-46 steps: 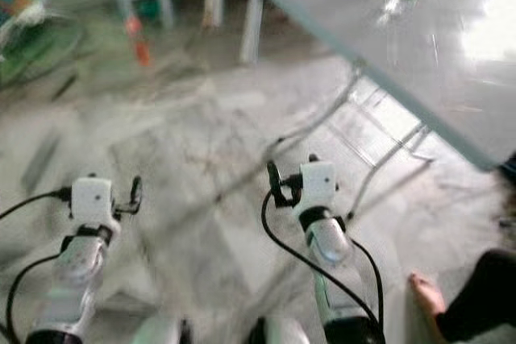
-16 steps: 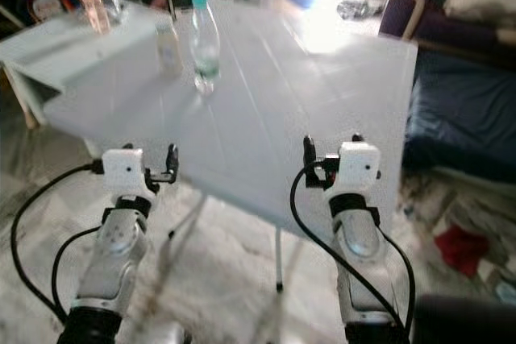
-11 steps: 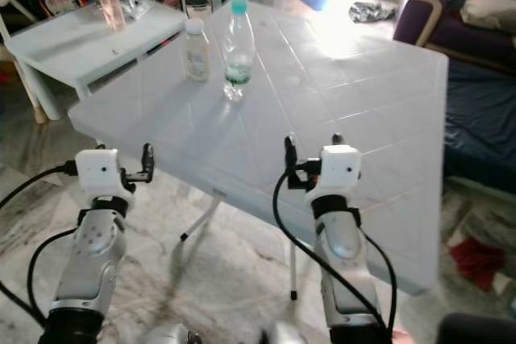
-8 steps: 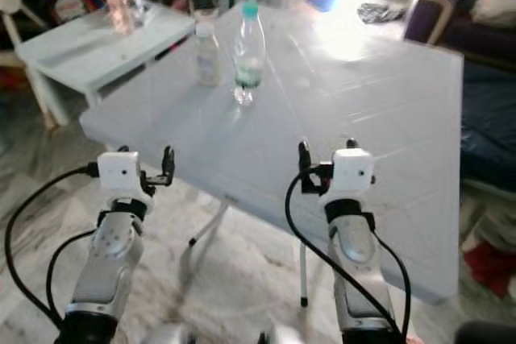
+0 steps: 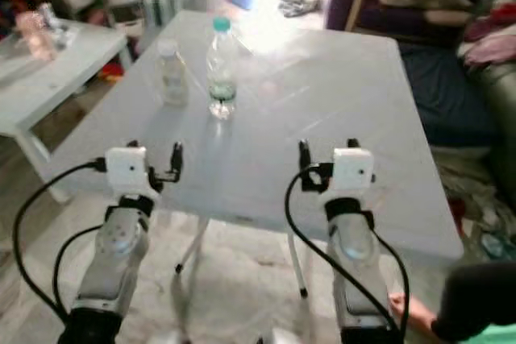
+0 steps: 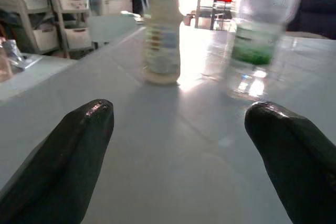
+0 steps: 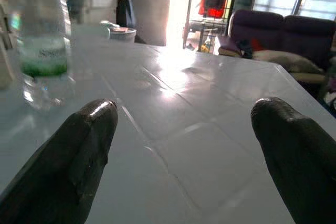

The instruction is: Restocking fridge

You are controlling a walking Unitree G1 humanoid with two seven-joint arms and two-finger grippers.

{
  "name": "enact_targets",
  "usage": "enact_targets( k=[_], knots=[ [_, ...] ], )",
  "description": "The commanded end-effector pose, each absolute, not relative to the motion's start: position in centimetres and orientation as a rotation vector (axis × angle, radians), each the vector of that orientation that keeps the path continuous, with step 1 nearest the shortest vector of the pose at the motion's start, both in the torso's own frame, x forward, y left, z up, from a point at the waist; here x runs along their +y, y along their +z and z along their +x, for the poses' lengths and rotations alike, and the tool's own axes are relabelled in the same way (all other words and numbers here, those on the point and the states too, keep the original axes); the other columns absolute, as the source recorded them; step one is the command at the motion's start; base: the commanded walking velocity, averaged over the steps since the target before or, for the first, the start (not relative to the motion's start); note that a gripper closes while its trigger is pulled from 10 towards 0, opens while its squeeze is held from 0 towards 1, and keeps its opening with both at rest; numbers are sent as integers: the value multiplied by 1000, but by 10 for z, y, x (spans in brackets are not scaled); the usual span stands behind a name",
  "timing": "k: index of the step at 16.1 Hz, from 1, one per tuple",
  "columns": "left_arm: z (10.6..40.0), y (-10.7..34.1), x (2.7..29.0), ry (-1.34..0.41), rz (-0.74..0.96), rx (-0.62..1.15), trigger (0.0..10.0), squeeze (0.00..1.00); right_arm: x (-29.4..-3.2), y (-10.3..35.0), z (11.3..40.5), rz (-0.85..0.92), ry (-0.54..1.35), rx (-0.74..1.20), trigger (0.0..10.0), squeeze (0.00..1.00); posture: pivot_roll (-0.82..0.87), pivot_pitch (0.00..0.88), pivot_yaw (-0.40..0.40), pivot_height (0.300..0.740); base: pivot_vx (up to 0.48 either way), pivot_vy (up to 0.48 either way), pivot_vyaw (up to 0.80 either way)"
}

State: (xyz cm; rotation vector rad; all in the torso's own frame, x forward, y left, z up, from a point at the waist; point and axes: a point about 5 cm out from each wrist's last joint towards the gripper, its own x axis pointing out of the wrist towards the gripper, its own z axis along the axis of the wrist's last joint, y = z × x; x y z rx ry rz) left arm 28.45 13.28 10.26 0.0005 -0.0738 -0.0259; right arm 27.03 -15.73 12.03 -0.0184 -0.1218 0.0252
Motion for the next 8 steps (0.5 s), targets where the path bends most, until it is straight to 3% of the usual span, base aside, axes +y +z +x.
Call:
enact_targets(
  k=[1,7,8],
  knots=[
    [283,102,141,10,-3,-69,10000,0,-153,126,272,-12,28,-152,10000,0,79,81,-50,740,274,394,0],
    [282,101,142,17,8,-58,10000,0,-149,122,272,0,49,-137,10000,0,83,84,-52,740,268,399,0],
    [281,101,142,17,16,-66,10000,0,-149,121,271,2,50,-133,10000,0,83,84,-52,740,0,0,0]
  ],
)
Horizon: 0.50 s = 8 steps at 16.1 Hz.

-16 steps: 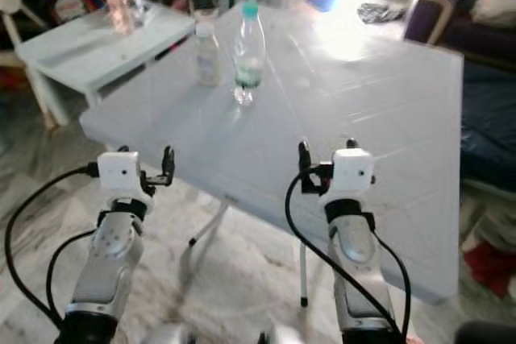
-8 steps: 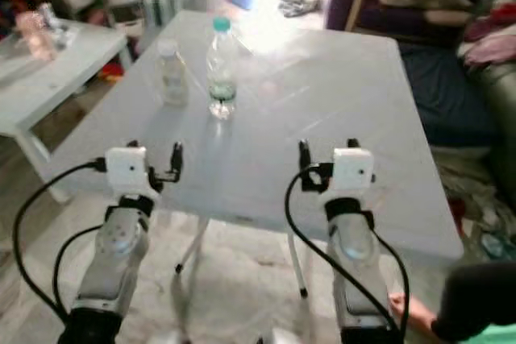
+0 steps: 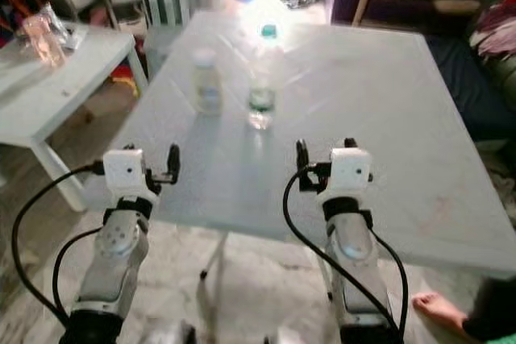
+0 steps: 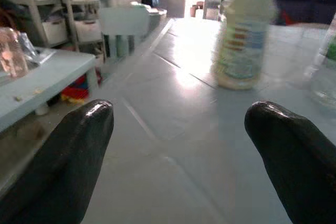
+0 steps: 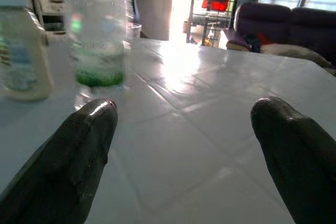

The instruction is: Restocking fridge

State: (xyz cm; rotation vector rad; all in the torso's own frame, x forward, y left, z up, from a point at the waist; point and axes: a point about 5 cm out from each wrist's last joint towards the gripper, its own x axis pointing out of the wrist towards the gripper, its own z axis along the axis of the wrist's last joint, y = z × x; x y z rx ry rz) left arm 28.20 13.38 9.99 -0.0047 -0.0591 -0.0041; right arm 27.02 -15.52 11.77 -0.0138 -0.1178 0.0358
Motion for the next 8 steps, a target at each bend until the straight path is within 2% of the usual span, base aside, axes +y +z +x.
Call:
enact_targets(
  k=[1,5,8],
  knots=[
    [281,102,142,16,17,-66,10000,0,-149,121,272,1,49,-133,10000,0,84,85,-52,740,0,0,0],
    [280,101,141,11,25,-65,10000,0,-155,125,276,-22,31,-150,10000,0,85,87,-54,740,0,0,0],
    [278,100,141,7,31,-62,10000,0,-164,150,293,-74,17,-241,10000,0,91,93,-54,740,0,0,0]
  ],
)
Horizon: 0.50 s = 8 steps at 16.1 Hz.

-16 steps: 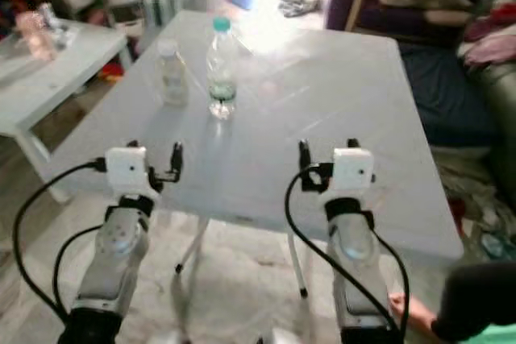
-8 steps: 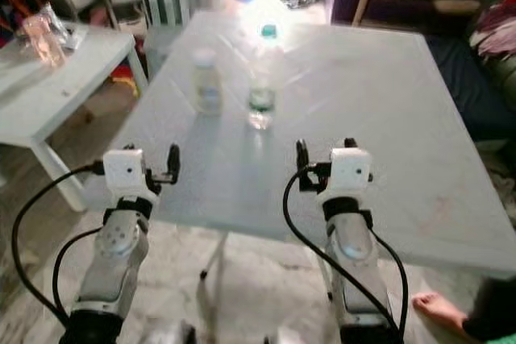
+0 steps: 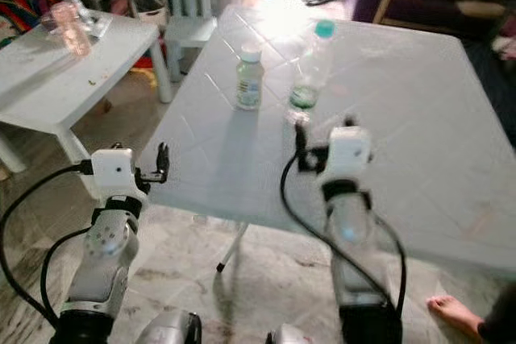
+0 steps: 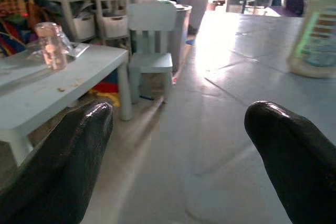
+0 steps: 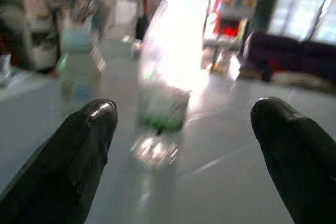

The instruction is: Restocking fridge

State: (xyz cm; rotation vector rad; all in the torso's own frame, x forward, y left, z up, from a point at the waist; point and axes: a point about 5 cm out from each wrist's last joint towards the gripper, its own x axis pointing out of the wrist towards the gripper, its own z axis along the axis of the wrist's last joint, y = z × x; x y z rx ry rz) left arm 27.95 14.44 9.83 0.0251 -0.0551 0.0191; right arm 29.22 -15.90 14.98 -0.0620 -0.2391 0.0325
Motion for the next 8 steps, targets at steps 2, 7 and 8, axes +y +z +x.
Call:
enact_targets(
  k=[2,7,8],
  knots=[
    [278,102,142,7,31,-64,10000,0,-169,166,306,-112,21,-289,10000,0,107,107,-52,740,0,0,0],
    [272,103,147,10,48,-59,10000,0,-185,195,331,-132,2,-350,10000,0,134,124,-40,740,0,0,0],
    [271,104,149,13,51,-62,10000,0,-187,196,331,-130,-7,-358,10000,0,139,122,-40,740,0,0,0]
  ],
)
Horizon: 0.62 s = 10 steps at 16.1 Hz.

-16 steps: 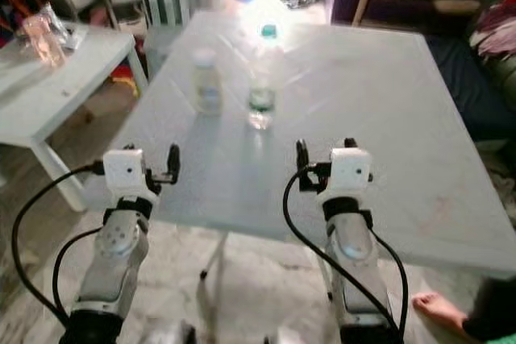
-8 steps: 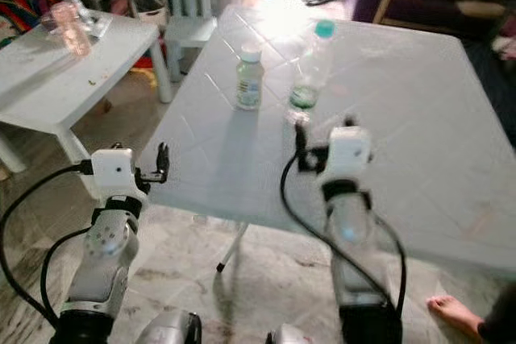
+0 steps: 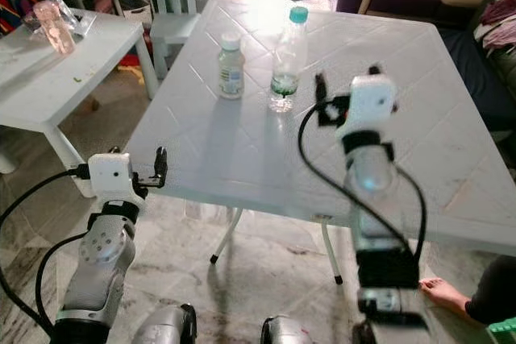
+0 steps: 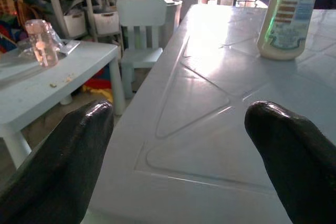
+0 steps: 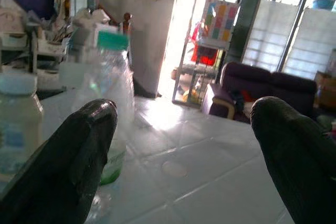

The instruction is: Restocking fridge

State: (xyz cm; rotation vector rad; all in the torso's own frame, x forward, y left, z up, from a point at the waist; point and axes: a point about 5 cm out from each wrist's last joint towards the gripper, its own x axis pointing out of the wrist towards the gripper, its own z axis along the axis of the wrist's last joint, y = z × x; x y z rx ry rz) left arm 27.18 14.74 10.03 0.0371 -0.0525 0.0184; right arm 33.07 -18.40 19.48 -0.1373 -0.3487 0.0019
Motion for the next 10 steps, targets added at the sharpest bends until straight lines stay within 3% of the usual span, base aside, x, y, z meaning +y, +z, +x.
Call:
enact_targets(
  k=[1,7,10],
  knots=[
    [270,105,151,18,57,-69,10000,0,-185,195,327,-124,-8,-360,10000,0,140,118,-40,740,0,0,0],
    [253,108,170,38,74,-85,10000,0,-161,157,275,-9,-24,-271,10000,0,121,96,-37,740,0,0,0],
    [255,107,165,23,57,-83,10000,0,-153,148,265,-13,17,-233,10000,0,115,89,-42,740,275,0,0]
  ],
)
